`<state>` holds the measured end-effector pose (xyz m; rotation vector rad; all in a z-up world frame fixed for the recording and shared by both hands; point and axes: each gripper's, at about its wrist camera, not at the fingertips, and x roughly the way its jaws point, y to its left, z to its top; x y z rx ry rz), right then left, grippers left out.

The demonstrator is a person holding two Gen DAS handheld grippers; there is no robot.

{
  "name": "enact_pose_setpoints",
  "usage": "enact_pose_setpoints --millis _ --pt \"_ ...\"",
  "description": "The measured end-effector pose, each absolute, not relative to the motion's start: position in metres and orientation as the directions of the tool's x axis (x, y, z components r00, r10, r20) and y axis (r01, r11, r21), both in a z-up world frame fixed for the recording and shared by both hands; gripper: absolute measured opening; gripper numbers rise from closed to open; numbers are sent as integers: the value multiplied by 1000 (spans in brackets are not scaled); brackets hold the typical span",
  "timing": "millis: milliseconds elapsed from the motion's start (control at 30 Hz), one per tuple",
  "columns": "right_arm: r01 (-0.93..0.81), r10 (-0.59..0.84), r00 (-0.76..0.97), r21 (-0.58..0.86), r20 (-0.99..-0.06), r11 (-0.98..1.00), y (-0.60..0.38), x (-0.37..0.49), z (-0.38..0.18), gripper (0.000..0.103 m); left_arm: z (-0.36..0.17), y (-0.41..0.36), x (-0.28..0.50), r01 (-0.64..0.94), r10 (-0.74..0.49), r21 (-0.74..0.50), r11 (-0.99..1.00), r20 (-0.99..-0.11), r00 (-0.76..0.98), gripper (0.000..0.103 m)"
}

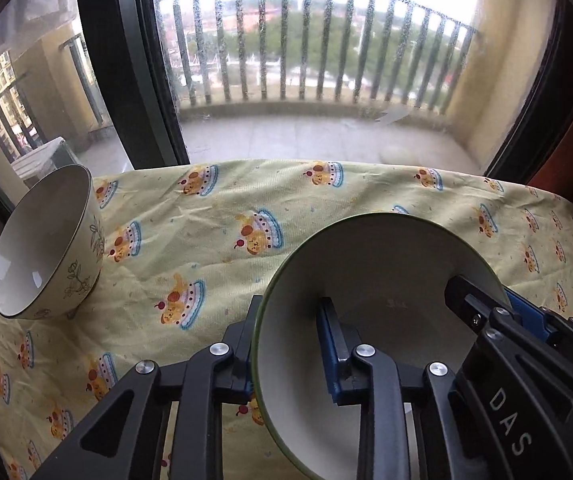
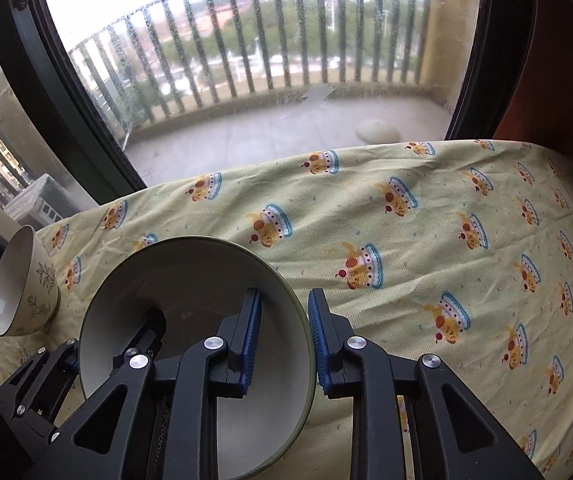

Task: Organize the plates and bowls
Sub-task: 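Lift the grey bowl and carry it over the plate stack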

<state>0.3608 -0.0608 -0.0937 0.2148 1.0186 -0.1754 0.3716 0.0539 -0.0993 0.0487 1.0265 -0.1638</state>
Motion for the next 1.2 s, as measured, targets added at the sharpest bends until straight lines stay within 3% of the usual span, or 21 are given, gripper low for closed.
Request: enact_pose_setpoints --millis 633,1200 --pt "244 -46 502 90 -864 966 -68 332 -77 25 -82 44 340 155 -118 -43 987 -850 513 23" --pt "218 -39 555 100 -831 971 -108 272 -23 25 -30 7 278 121 -117 -57 991 -813 571 23"
